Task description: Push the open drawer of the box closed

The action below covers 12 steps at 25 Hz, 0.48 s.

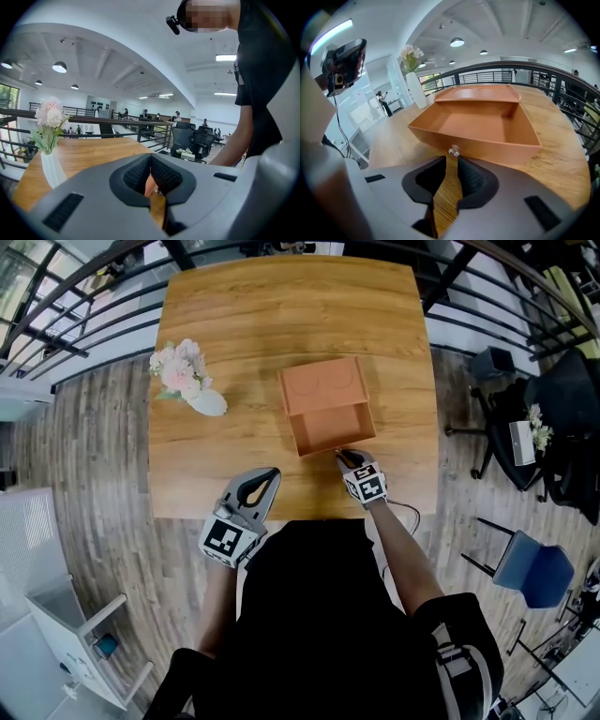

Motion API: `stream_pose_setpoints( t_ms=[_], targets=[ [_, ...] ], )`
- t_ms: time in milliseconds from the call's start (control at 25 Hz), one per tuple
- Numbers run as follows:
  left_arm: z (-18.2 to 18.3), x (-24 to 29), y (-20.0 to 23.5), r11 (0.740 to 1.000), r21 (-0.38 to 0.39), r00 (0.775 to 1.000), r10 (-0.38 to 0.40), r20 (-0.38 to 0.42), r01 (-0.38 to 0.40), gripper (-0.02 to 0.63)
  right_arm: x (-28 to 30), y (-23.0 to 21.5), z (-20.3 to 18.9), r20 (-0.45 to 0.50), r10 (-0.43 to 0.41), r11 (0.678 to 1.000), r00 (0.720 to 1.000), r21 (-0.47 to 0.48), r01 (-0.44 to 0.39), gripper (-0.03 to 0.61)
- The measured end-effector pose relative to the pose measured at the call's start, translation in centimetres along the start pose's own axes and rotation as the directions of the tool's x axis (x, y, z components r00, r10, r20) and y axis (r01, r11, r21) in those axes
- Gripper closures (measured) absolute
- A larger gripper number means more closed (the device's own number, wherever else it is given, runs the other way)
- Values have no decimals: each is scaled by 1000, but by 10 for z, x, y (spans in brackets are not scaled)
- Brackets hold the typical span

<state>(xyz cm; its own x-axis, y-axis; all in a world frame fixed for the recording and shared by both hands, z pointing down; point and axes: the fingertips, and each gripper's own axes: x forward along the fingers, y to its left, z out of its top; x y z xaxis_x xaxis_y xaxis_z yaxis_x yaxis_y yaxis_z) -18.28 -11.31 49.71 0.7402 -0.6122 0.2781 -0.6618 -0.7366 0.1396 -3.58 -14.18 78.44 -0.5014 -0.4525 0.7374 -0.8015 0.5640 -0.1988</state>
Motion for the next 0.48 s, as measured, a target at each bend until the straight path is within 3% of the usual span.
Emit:
stream_pose_setpoints(
  t_ms=[320,480],
  targets=[
    [-6,1,-1,1000,-1,1000,-8,-27,8,591,8,-4,7,10,-13,999,1000,33,12,483],
    [-2,5,0,1000,-13,1000,0,11,0,591,8,-4,8,15,-7,999,1000,43,6,489]
  ],
)
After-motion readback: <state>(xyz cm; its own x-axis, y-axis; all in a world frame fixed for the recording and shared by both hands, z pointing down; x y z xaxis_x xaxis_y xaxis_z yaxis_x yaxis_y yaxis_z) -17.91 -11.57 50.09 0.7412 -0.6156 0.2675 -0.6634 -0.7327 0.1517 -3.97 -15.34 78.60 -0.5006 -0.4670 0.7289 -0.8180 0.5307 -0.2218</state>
